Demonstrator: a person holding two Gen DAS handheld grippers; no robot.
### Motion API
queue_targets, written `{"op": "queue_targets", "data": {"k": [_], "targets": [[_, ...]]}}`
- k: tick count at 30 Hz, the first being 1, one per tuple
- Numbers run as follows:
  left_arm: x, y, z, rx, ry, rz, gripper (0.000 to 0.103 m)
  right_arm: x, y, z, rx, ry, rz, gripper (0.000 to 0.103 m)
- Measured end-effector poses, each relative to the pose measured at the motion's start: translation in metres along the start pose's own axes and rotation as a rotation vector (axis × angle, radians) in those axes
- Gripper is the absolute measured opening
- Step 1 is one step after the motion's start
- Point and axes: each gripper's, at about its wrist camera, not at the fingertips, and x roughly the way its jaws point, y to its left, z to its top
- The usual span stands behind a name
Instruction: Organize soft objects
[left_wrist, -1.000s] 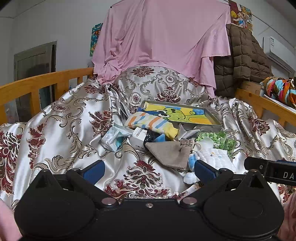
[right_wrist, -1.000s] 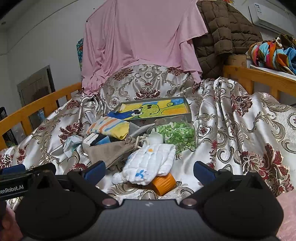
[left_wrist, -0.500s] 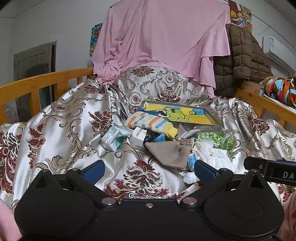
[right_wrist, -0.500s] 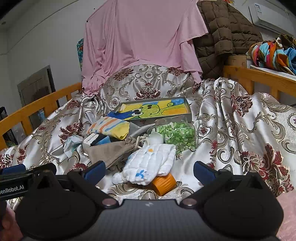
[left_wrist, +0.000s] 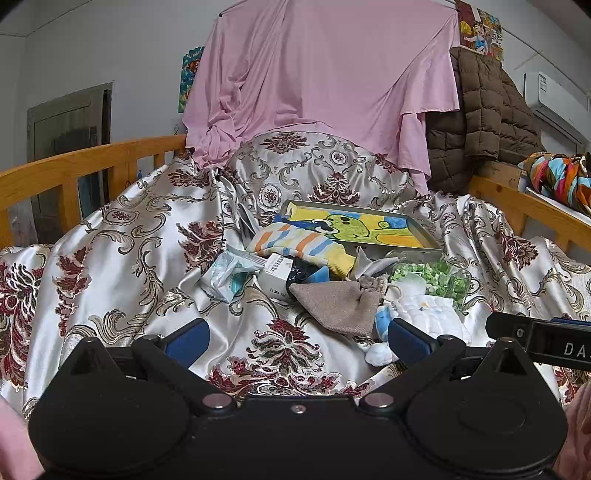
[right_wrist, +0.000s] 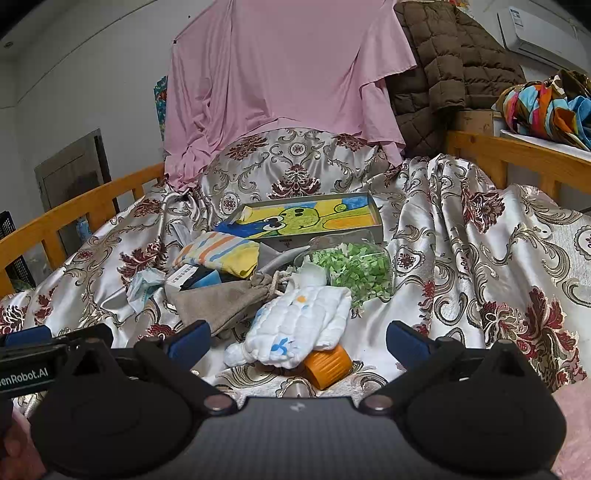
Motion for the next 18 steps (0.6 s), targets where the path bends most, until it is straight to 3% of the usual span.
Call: {"op": "queue_targets", "data": {"k": [18], "targets": [[-0.0018,-0.0075,-0.0021,-0.002,-0.003,-0.01,0.102,-0.0003,0.004,0.0001,-0.017,-0.006,-0.015,0.103]]}}
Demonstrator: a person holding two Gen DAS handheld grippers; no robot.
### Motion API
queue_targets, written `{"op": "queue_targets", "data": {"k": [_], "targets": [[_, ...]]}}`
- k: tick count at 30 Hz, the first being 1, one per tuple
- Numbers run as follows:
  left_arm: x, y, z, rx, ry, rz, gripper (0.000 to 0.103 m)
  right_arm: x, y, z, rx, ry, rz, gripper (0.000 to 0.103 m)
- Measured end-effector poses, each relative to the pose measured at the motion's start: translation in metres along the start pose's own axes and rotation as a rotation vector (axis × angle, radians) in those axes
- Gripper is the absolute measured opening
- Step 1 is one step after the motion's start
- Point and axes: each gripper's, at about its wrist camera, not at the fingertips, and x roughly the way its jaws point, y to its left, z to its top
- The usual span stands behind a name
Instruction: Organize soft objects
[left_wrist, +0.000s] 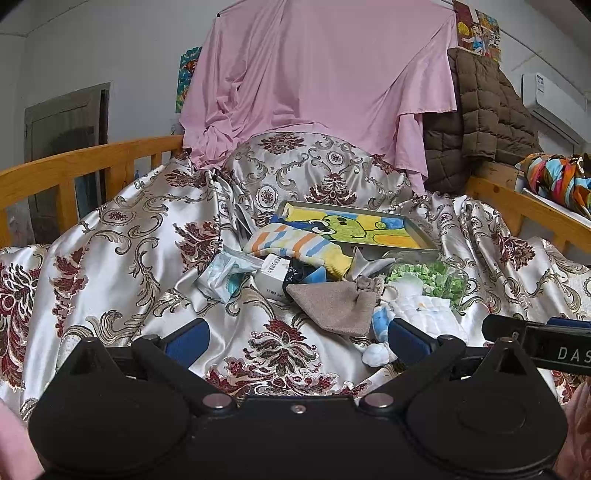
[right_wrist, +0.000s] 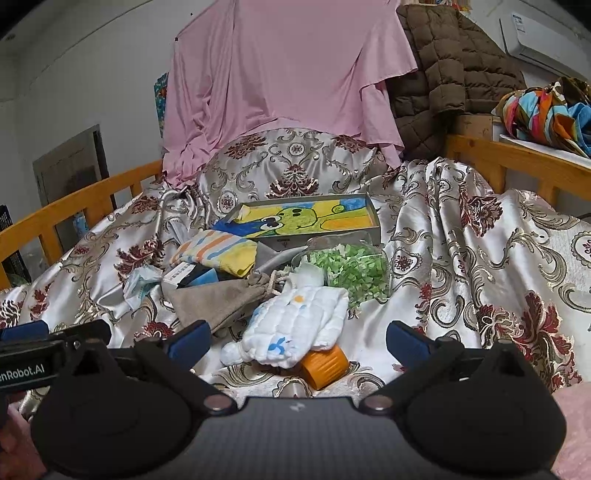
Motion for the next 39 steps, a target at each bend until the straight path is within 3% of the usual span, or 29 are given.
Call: {"op": "queue_targets", "data": {"k": [11,17,20,26,30,35,39], "targets": [[0.006,0.0,0.006,0.015,0.008,-0.001,0.102,0.002,-0.001,0.006,0.01,-0.02,-0.009,0.103],[0.021,0.003,0.013,0.012,0.04,-0.022,0.102,0.02,-0.009,0.016,0.021,0.04,0.006,0.103],[0.035,0.003,0.023,0.045,0.061,-0.064,0.102,0.032,-0.013,0.022,0.01,0.064,0.015,0.103],[0.08,-0.001,0.045,0.214,0.141,-0.188,0.102,0.071,-0.019,0.039,-0.067,0.121,0.017,0.103],[0.113,-0.001,0.049,0.227,0.197,-0.263,0.102,0.097,-0.014,0.038,-0.149,0.165,0.044,0.103],[0.152,-0.006,0.044,0.269,0.271,-0.304,0.102,0.123,-0.004,0.031,-0.248,0.248,0.078,0.103],[0.173,-0.007,0.039,0.251,0.304,-0.339,0.102,0.141,0.001,0.025,-0.286,0.298,0.043,0.103]]}}
